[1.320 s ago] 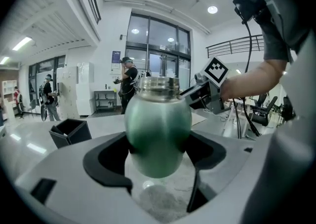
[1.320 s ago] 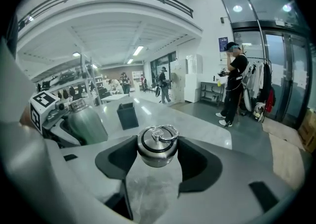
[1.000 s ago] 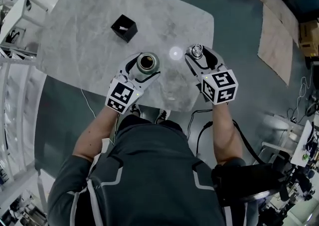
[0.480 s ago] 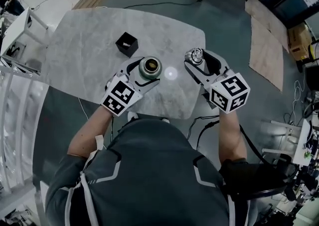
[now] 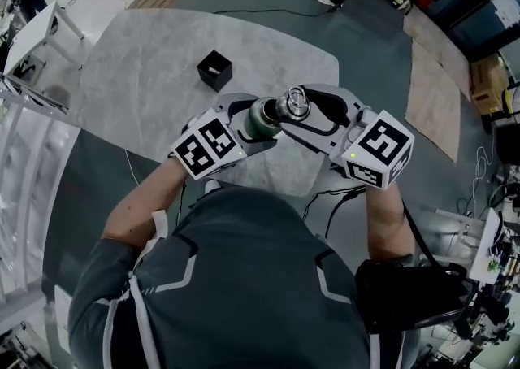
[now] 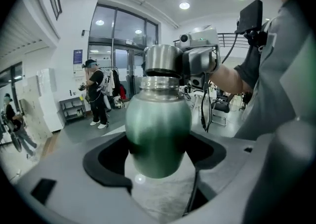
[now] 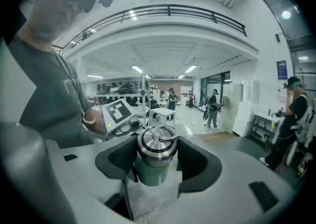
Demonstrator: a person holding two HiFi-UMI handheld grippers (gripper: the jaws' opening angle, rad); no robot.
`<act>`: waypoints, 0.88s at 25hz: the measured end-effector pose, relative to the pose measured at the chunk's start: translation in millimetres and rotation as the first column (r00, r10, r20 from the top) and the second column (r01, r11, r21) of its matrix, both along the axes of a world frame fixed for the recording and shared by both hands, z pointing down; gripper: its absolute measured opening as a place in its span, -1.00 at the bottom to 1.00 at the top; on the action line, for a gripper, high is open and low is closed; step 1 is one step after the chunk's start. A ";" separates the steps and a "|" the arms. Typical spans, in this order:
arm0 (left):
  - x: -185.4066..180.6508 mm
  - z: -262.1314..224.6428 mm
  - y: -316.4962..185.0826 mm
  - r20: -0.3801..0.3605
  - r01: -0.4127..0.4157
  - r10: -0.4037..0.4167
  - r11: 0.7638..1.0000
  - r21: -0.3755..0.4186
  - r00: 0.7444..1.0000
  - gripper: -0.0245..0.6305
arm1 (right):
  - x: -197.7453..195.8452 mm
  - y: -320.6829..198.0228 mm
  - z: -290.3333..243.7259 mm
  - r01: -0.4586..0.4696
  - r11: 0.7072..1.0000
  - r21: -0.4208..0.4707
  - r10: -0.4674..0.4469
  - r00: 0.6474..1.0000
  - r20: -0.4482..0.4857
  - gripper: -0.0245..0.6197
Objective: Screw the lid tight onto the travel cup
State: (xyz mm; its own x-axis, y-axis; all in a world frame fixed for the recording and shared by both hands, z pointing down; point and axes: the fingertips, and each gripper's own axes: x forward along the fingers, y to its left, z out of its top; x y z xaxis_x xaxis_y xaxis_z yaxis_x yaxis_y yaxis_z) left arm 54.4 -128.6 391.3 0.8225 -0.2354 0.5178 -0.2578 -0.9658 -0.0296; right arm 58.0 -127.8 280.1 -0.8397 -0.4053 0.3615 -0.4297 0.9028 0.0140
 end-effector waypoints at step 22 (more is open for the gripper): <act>-16.1 -2.2 13.2 0.059 0.050 -0.049 0.999 -0.007 0.997 0.20 | -38.5 16.1 14.9 0.163 0.986 -0.039 -0.167 0.977 -0.131 -0.08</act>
